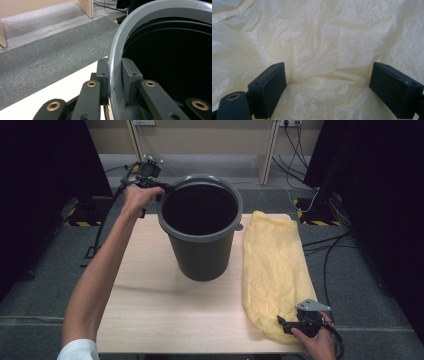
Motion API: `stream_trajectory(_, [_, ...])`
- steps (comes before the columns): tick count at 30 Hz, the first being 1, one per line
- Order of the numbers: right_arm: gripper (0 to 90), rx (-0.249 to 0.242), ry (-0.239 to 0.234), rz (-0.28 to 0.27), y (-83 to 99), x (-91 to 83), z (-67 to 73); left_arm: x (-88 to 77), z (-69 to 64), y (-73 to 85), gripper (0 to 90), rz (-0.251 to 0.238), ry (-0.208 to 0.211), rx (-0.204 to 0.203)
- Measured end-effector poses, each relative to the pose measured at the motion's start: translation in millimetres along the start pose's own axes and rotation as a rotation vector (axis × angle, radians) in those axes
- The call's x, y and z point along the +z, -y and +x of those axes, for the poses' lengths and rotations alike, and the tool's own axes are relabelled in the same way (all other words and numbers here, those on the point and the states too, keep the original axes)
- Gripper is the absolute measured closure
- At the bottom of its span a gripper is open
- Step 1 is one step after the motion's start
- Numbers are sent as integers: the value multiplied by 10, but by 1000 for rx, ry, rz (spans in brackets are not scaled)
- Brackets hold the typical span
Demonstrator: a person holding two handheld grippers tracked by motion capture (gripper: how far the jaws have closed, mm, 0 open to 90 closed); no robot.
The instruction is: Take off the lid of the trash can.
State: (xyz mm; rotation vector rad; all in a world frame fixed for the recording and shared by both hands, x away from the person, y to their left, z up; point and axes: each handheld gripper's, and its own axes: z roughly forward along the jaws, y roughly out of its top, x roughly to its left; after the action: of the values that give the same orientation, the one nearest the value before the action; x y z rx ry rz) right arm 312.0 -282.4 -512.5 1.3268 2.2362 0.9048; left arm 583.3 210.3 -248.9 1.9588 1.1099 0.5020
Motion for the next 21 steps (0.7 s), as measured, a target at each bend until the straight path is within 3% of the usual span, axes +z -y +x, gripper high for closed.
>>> stream_trajectory(12, [143,0,0,0,-1,1,0,-210,111,11,782,-61,78,-63])
stream_trajectory(21, [142,-2,-2,0,0,1,-4,-460,253,70,781,-88,63,-56])
